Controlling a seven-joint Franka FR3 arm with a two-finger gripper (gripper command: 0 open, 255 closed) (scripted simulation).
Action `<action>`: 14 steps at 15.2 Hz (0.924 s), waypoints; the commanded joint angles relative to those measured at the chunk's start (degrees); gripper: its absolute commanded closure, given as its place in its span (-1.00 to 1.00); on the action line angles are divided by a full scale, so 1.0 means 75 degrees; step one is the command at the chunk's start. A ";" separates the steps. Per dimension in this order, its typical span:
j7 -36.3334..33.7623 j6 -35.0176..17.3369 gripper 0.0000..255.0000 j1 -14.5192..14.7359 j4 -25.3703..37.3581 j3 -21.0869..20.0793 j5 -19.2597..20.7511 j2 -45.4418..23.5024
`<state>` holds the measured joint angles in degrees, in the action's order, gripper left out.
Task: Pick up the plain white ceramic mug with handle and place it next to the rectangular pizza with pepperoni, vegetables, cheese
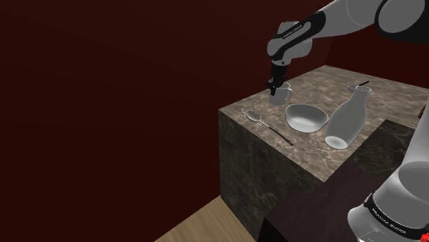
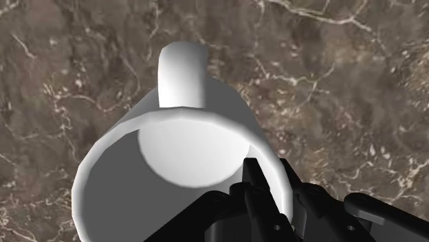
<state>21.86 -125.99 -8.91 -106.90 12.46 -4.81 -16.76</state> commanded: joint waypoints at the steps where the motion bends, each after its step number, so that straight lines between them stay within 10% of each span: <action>1: -0.0022 0.0198 1.00 0.0006 0.0128 0.0010 0.0028 0.0074; 14: -0.0121 0.1397 1.00 0.0030 0.0898 0.0053 0.0171 0.0515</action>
<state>20.94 -116.20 -8.66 -100.71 12.83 -3.57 -13.04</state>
